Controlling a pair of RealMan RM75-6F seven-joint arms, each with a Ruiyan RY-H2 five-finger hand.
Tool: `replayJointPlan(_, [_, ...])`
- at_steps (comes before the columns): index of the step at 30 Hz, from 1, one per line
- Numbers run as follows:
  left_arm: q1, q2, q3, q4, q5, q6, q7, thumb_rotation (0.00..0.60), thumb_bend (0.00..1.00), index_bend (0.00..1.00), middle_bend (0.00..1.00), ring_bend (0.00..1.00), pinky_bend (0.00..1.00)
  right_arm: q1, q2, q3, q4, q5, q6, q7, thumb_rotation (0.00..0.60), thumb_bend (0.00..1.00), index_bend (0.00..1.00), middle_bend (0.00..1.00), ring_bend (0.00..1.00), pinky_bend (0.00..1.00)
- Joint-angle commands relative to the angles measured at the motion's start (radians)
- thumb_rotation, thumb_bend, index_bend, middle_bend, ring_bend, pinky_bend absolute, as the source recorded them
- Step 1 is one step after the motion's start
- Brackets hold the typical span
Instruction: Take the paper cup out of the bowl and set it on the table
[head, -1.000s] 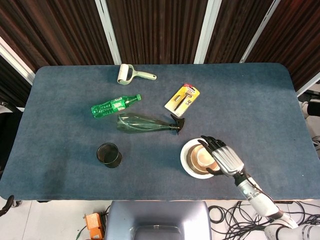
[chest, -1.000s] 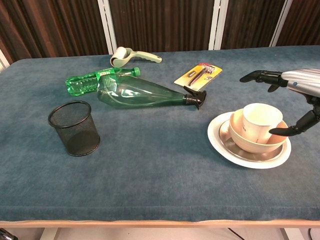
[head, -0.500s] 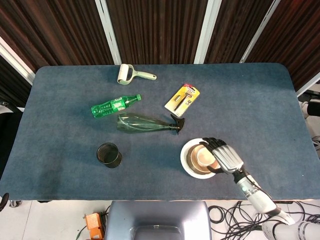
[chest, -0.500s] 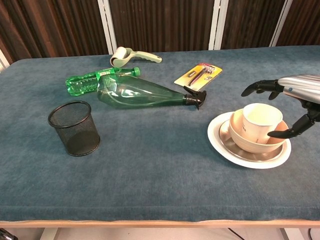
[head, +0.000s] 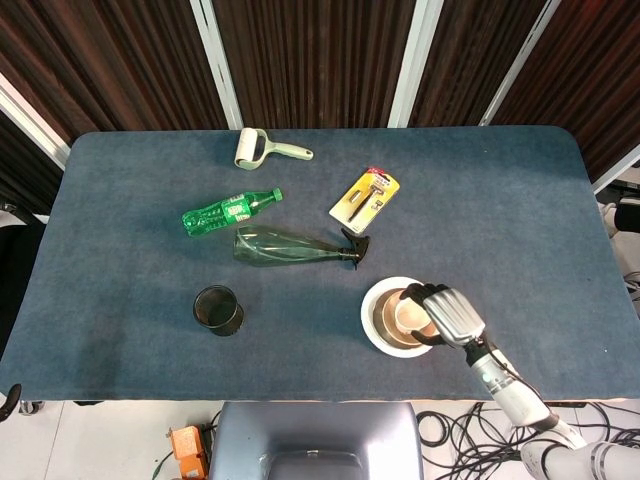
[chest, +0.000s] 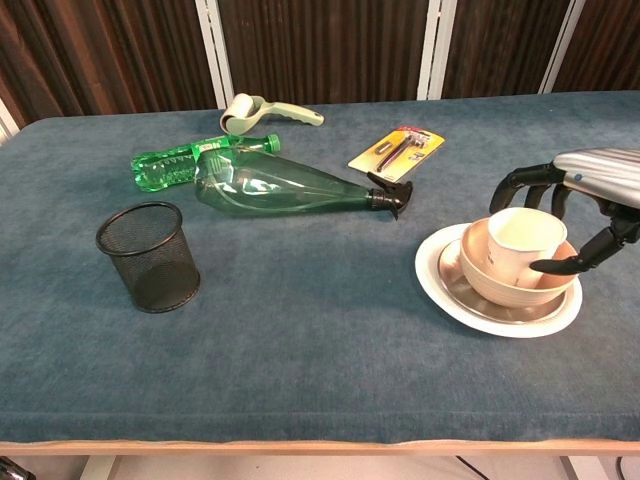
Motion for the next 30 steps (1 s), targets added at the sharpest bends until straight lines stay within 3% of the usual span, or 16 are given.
replayJointPlan(1, [-0.001, 0.000, 0.001, -0.003, 0.004, -0.006, 0.009, 0.600, 0.33, 0.05, 0.19, 0.18, 0.36, -0.003, -0.008, 0.003, 0.011, -0.005, 0.010, 0.003, 0.600, 0.16, 0.40, 0.32, 0.38, 0.51])
replayJointPlan(10, [0.001, 0.000, -0.002, -0.008, 0.006, -0.012, 0.015, 0.600, 0.33, 0.05, 0.19, 0.18, 0.36, -0.017, -0.024, 0.004, 0.041, -0.042, 0.061, 0.034, 0.600, 0.16, 0.49, 0.42, 0.52, 0.65])
replayJointPlan(15, [0.000, -0.001, -0.003, -0.009, 0.010, -0.017, 0.021, 0.600, 0.33, 0.05, 0.19, 0.18, 0.36, -0.030, -0.012, 0.007, 0.033, -0.069, 0.106, 0.071, 0.600, 0.16, 0.49, 0.42, 0.52, 0.65])
replayJointPlan(20, [0.001, -0.001, -0.003, -0.011, 0.011, -0.020, 0.027, 0.600, 0.33, 0.05, 0.19, 0.18, 0.36, -0.072, 0.032, 0.007, -0.013, -0.143, 0.239, 0.117, 0.600, 0.16, 0.49, 0.42, 0.52, 0.65])
replayJointPlan(25, [0.003, -0.003, -0.006, -0.014, 0.012, -0.018, 0.036, 0.600, 0.33, 0.05, 0.19, 0.18, 0.36, -0.143, 0.096, -0.021, -0.050, -0.202, 0.365, 0.105, 0.600, 0.16, 0.49, 0.42, 0.52, 0.65])
replayJointPlan(30, [0.004, -0.008, -0.008, -0.018, 0.012, -0.017, 0.053, 0.600, 0.33, 0.05, 0.19, 0.18, 0.36, -0.213, 0.122, -0.052, -0.008, -0.191, 0.418, 0.102, 0.600, 0.16, 0.49, 0.42, 0.52, 0.65])
